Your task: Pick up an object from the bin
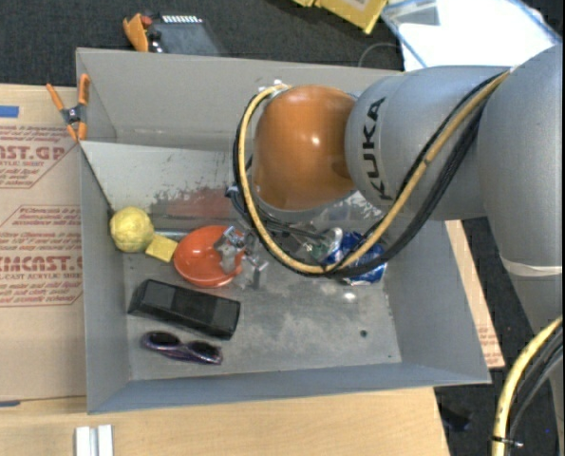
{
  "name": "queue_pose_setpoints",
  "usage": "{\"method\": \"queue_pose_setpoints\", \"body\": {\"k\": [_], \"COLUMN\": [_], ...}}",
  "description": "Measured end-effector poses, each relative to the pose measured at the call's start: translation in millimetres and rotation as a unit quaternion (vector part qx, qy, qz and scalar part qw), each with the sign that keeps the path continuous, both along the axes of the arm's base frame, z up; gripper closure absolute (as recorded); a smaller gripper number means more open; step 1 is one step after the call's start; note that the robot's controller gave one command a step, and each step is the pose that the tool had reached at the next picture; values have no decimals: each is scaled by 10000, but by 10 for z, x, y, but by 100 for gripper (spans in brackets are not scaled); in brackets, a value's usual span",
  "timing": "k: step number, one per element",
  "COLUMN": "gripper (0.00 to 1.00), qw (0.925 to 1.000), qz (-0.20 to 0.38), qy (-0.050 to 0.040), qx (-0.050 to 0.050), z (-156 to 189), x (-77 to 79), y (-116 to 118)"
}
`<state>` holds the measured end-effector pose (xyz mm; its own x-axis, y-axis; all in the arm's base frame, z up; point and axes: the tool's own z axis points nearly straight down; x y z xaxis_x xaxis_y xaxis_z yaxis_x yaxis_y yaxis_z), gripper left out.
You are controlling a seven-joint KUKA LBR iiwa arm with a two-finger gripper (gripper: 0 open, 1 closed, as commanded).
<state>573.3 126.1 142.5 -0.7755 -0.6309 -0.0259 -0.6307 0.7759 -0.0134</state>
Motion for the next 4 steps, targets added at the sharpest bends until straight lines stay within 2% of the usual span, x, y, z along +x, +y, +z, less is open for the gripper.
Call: {"method": "queue_pose_setpoints", "body": {"k": [1, 2, 3, 4], "gripper": [100, 100, 100, 100], "qw": [10000, 9999, 10000, 9961], "qz": [25, 149, 81, 885], "qy": [12, 34, -7, -36], "qx": [-3, -12, 10, -17], "z": [690, 1435, 923, 646], "x": [-21, -87, -190, -20], "y": [238, 365, 718, 1030]}}
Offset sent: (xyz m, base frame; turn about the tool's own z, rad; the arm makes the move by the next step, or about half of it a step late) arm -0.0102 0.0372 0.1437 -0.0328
